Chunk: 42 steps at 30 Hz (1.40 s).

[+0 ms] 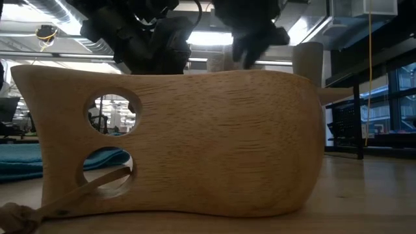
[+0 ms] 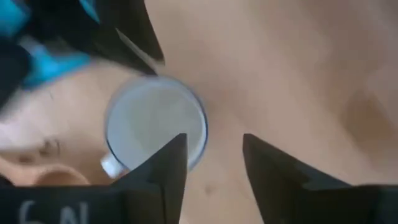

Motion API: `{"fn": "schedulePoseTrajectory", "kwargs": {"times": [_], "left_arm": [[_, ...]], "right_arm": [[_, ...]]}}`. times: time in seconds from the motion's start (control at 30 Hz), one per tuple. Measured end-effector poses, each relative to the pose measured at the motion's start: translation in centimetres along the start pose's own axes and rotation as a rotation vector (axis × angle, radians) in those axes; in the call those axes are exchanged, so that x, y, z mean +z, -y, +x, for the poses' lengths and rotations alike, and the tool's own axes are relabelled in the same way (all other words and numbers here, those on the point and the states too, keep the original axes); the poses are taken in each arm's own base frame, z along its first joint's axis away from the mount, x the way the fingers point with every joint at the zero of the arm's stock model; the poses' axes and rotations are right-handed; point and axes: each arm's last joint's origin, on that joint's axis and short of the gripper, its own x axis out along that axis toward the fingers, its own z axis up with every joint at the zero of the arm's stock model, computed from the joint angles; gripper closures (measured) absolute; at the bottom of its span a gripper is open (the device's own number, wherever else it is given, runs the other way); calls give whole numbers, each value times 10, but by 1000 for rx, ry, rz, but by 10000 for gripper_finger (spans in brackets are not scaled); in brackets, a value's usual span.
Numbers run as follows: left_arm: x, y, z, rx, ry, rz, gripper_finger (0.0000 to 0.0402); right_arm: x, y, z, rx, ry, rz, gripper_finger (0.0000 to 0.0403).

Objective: Stack small to large cups/mugs on shelf
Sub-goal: Put the blue mug on the shelf

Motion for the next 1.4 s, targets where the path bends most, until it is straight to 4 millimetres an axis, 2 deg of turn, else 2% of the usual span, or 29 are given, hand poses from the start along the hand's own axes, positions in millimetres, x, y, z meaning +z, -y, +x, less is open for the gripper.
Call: {"fn": "schedulePoseTrajectory", "kwargs": {"times": [0.2, 0.63, 1.07, 1.27, 1.4], "left_arm": [[-5, 5, -1, -16, -15, 15, 337], [-7, 6, -1, -16, -15, 14, 337], [9, -6, 1, -4, 19, -30, 337], [2, -8, 0, 24, -37, -13, 337], [-8, 0, -1, 7, -65, 10, 337]], "right_arm": [[-6, 3, 10, 12, -80, 9, 243], [-11, 4, 23, 15, -85, 13, 244], [-9, 2, 26, 22, -70, -1, 243], [-11, 5, 26, -13, -83, 13, 243], [-12, 6, 26, -30, -89, 13, 243]]}}
